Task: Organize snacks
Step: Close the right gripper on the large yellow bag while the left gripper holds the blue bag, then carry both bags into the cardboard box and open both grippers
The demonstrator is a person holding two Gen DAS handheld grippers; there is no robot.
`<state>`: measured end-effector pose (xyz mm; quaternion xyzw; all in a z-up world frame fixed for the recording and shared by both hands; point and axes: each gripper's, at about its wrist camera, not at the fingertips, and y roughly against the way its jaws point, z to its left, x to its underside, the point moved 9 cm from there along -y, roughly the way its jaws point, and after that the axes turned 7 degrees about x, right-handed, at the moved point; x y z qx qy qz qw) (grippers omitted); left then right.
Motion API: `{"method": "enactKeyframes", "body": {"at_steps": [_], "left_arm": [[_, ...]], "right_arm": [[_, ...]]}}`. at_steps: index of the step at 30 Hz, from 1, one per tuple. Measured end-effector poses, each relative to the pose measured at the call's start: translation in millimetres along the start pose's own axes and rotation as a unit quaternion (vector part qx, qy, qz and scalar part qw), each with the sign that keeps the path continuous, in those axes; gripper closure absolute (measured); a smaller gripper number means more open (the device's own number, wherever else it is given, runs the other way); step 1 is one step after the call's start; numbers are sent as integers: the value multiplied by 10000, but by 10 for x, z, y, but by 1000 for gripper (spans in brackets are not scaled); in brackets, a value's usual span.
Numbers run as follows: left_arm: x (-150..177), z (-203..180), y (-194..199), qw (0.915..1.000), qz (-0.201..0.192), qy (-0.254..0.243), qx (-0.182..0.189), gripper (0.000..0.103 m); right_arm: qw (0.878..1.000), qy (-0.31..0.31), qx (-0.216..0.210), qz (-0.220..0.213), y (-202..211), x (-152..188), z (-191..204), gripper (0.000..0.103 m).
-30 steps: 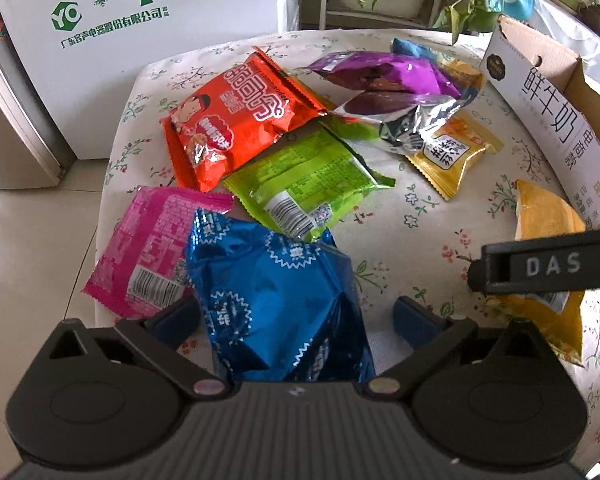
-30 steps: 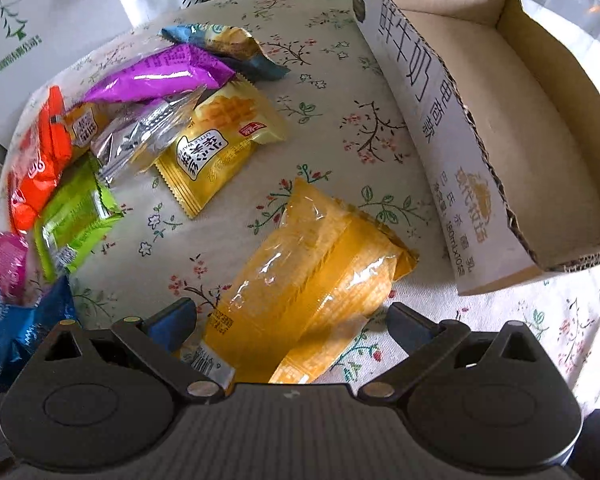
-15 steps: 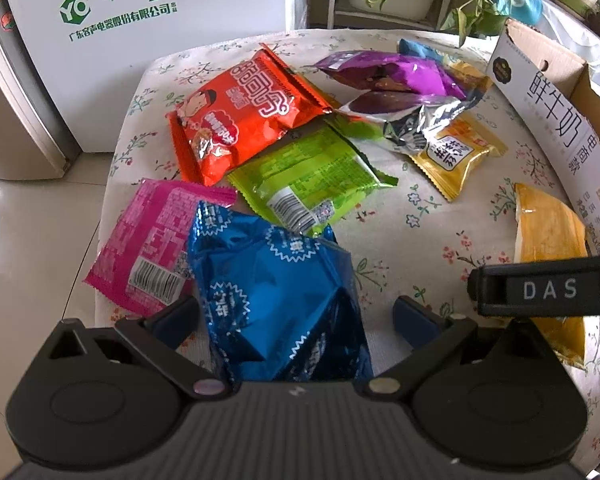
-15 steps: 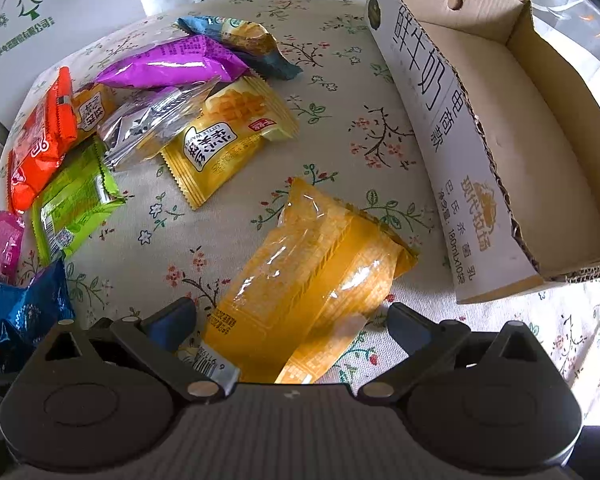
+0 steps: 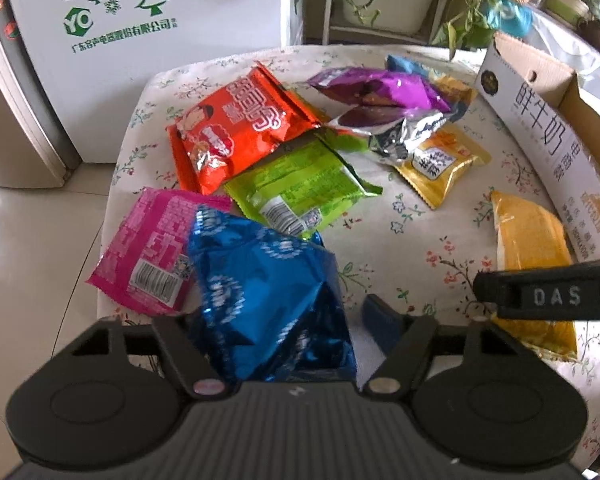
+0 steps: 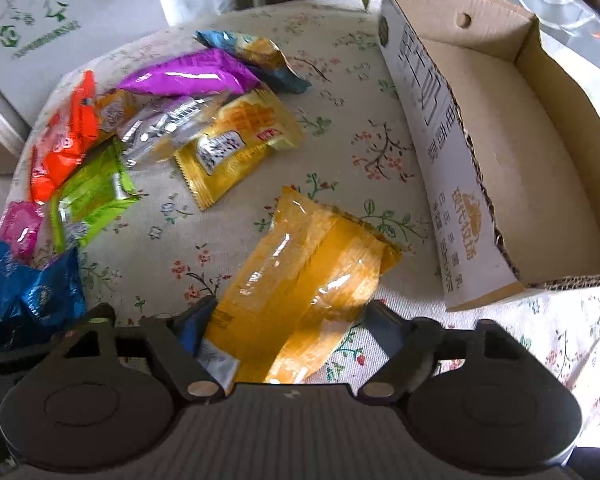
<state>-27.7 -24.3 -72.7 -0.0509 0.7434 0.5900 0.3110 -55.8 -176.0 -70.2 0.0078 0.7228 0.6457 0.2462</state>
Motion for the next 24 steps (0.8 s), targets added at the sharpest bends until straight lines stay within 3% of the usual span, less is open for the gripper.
{"method": "enactKeyframes", "body": {"at_steps": [1,4,12,24], "left_arm": [[-2,11,12,10000,-30,31,-16,43],[3,22,49,9998,-86,167,69,50],[37,28,201,9985,-397,336,146,53],[117,41,493,9945,-705,754,157,53]], "right_arm": [[10000,0,-76,-18,15,9,-7,26],[9996,15,-281,-82,53,27,-34,32],[9959,78,-883,-150,174,84,-81,44],[9883,542,-1266,-659,429,33,101,45]]}}
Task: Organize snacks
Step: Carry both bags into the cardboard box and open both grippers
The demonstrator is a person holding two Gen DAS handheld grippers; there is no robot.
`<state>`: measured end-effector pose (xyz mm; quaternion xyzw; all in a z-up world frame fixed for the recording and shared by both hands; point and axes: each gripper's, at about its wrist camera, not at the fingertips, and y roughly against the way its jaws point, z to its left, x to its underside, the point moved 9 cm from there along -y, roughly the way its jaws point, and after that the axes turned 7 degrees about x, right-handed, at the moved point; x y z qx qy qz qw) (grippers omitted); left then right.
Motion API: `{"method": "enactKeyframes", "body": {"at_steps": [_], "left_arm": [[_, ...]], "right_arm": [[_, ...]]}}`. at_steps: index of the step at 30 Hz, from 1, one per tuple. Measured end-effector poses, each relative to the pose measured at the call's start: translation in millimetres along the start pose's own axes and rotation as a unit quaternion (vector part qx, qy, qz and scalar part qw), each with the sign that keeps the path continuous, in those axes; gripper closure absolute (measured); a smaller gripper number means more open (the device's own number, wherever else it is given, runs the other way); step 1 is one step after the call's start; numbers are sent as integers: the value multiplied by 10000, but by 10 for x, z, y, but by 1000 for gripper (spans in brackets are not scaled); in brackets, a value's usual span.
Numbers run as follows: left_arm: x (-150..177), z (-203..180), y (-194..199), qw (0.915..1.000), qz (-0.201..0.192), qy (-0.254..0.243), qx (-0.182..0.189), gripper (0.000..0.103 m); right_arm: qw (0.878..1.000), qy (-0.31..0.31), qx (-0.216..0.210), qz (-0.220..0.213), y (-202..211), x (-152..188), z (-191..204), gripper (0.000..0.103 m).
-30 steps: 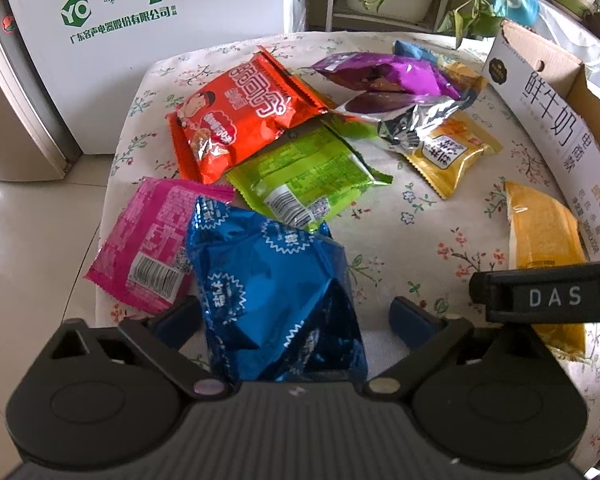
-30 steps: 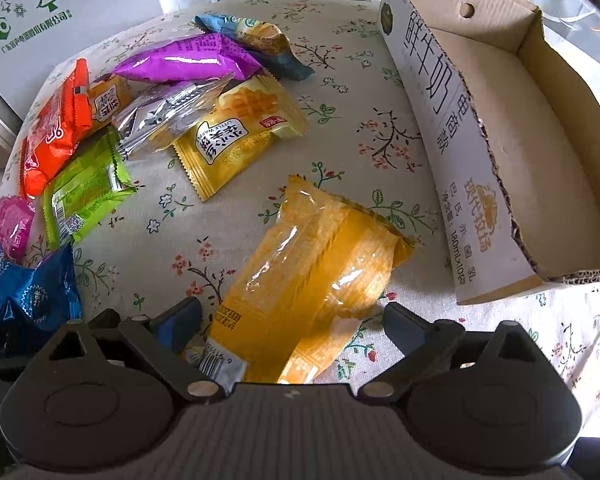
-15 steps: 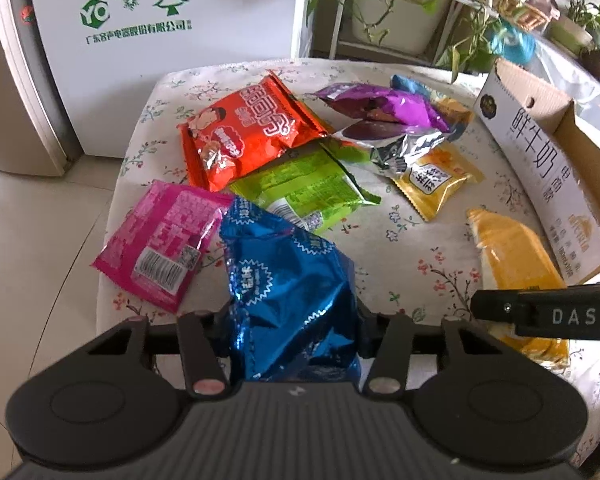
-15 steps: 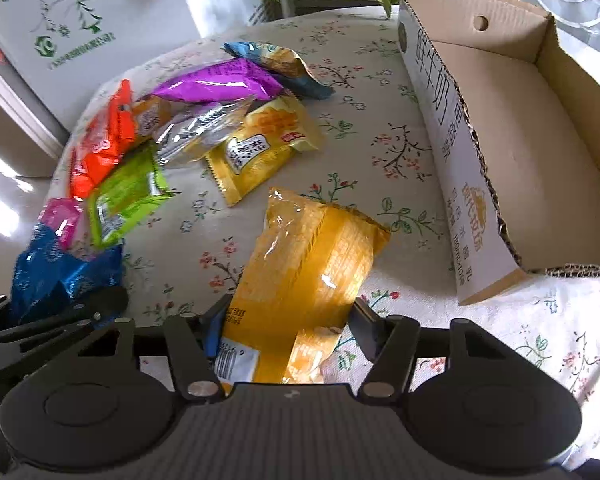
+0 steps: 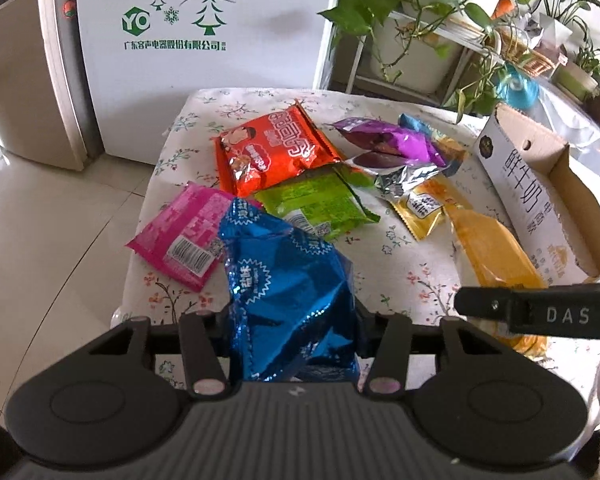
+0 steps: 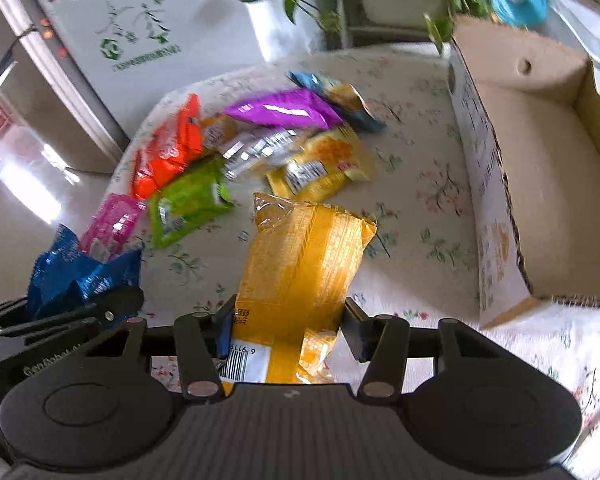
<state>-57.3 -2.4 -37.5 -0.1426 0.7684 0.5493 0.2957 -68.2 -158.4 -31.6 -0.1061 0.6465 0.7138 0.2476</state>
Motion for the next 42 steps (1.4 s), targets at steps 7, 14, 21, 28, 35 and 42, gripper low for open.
{"method": "enactKeyframes", "body": {"at_steps": [7,14,21,28,35,42], "left_arm": [[-101,-111,166,9998,-186,5,29,53],[-299,-244,307,9991,-426,-21,76,53],[-445,-468,340,9985,-503,-72,213,53],[-590,-787,313,9974,-553,-165,435,53],[-709,-1130,257,9957,-581,-257,680,53],[-797,-1487,141,9936,-534,-392,913,53]], "right_arm": [[9993,89,-108,-332,173,-152,22,45],[9974,-67,-154,-695,358,-337,-78,45],[9944,-291,-175,-998,545,-500,-248,45],[9902,-649,-258,-1210,728,-666,-491,45],[9849,-1045,-218,-1361,849,-743,-758,45],[9807,-1306,-87,-1453,942,-793,-1010,45]]}}
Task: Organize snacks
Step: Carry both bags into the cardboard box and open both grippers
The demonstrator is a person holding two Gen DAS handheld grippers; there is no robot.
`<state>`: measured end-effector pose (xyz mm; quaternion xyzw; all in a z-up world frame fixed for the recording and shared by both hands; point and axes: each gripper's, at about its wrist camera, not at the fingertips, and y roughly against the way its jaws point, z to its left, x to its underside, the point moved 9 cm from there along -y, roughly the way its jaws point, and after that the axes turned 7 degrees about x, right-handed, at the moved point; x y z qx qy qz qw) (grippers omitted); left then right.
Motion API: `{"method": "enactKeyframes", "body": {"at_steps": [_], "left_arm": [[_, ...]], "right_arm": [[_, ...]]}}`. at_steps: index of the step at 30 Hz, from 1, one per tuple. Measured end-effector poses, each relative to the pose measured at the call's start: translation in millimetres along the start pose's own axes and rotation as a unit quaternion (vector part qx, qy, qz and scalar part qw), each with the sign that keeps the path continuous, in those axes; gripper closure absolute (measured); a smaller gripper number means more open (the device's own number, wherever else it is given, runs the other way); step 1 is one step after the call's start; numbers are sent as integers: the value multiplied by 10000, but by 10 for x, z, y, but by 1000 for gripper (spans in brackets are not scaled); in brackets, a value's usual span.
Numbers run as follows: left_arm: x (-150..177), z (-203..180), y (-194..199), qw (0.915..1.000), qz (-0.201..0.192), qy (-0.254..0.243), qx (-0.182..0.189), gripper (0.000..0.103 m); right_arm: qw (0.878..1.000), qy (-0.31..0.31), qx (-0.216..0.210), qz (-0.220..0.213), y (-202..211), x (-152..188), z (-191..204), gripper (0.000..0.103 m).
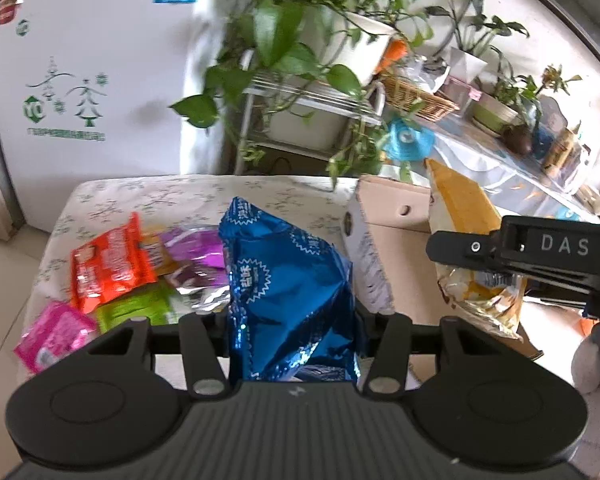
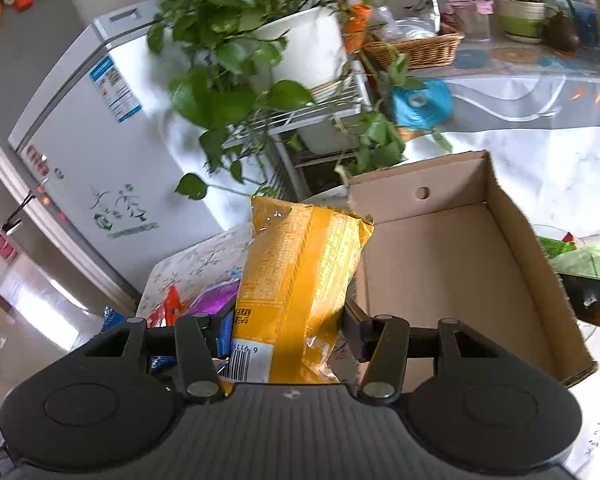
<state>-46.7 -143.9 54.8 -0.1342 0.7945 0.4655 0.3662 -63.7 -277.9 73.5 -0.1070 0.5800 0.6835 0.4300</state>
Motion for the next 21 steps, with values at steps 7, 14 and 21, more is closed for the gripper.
{"method": "enactKeyframes", "body": {"at_steps": [7,14,21], "left_arm": [[-45,-344,-281,9995,149,-22,280,53],[-34,-719,-564,9978,320,-179,555,53],[1,-1001,-827,9955,520,-335,716,53]], "right_arm": [[9988,-396,275,-72,59,-113,-339,45],[9959,-784,442,-128,84,-181,-587,45],[9895,-1265,696,-120,62,-226,-843,45]]}}
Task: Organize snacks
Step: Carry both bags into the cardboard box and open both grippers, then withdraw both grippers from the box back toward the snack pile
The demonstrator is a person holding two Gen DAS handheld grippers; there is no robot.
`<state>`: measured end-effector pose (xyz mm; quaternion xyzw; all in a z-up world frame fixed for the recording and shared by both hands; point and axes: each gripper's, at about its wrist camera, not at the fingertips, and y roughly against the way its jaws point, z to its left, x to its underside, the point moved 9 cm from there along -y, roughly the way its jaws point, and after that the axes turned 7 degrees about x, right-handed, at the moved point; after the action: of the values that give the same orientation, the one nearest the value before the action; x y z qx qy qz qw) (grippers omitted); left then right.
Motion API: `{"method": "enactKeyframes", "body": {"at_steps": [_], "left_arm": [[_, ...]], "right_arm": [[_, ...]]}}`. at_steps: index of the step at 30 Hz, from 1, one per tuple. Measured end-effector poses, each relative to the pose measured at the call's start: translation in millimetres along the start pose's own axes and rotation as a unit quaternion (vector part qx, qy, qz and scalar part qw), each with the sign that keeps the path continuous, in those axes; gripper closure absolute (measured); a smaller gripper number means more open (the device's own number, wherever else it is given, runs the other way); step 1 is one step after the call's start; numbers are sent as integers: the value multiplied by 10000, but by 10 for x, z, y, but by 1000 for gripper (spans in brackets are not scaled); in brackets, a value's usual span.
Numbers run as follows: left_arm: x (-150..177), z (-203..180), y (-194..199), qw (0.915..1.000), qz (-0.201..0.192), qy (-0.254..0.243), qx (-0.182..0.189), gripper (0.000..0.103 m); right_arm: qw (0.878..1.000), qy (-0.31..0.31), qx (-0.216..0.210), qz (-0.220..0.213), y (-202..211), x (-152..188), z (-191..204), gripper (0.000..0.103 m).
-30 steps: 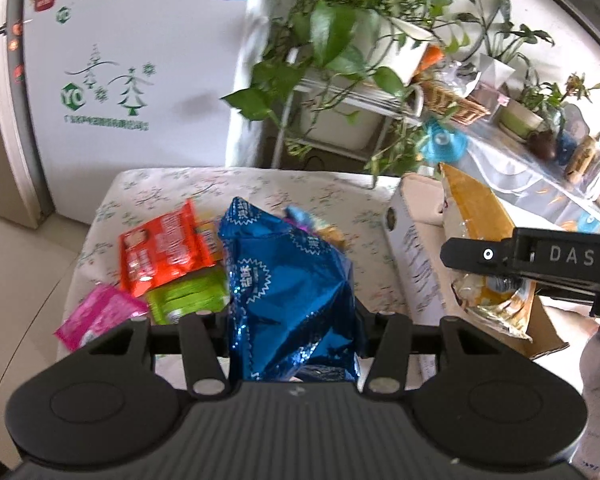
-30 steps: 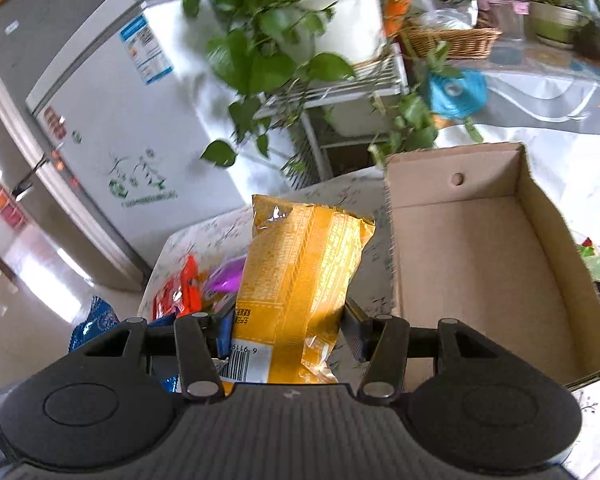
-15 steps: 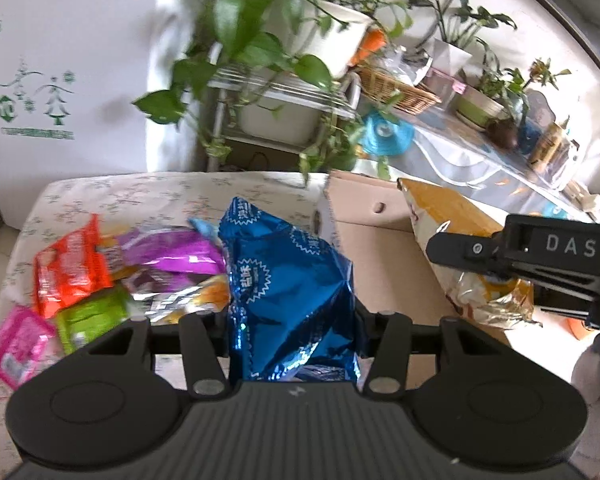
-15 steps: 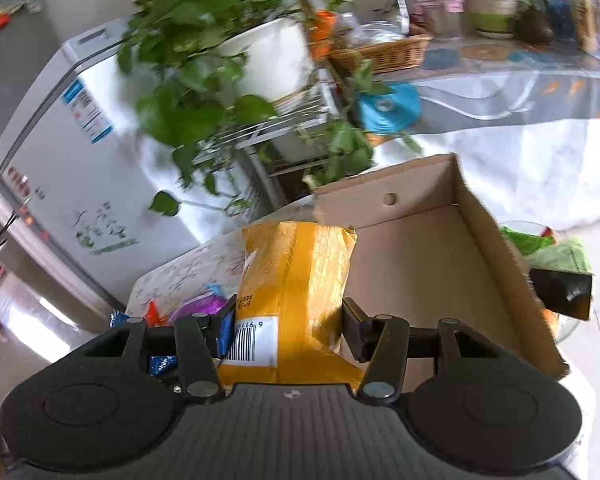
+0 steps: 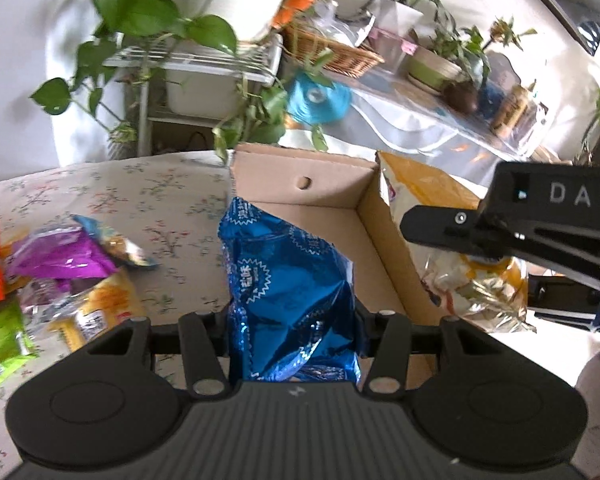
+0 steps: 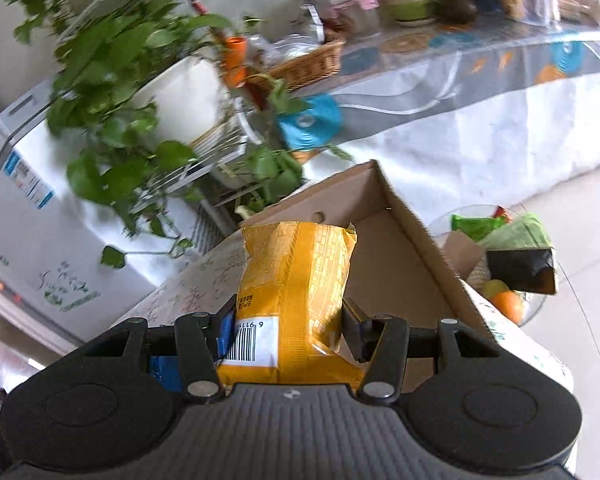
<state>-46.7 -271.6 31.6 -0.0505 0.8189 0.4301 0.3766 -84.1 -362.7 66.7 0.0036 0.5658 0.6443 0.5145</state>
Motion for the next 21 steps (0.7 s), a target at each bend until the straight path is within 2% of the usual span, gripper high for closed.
{"method": "enactKeyframes", "body": {"at_steps": [6,8,9,10,13,21], "left_arm": [[-9,-114,-171,9997,121,-203,-32,48],[-17,-151,-189,9994,130,-323,-40,37],[-30,-161,-184,9991,118,-391,-128,26],[-39,-161,-169,9988,89,-440,-216,21],[-63,-186,-138,9983,80,-541,-174,18],[-73,-70,-40,9979,125,-555,-305,13]], "right_arm": [[9989,-407,208,54,-97,-48,-141,44],[9980,-572,268,57,-118,-62,-185,40],[9973,-665,294,48,-123,-74,-210,36],[9970,-719,298,29,-118,-83,-221,33],[9964,-777,326,-23,-96,-92,-226,25],[9977,-655,200,-5,-113,-87,-126,21]]}}
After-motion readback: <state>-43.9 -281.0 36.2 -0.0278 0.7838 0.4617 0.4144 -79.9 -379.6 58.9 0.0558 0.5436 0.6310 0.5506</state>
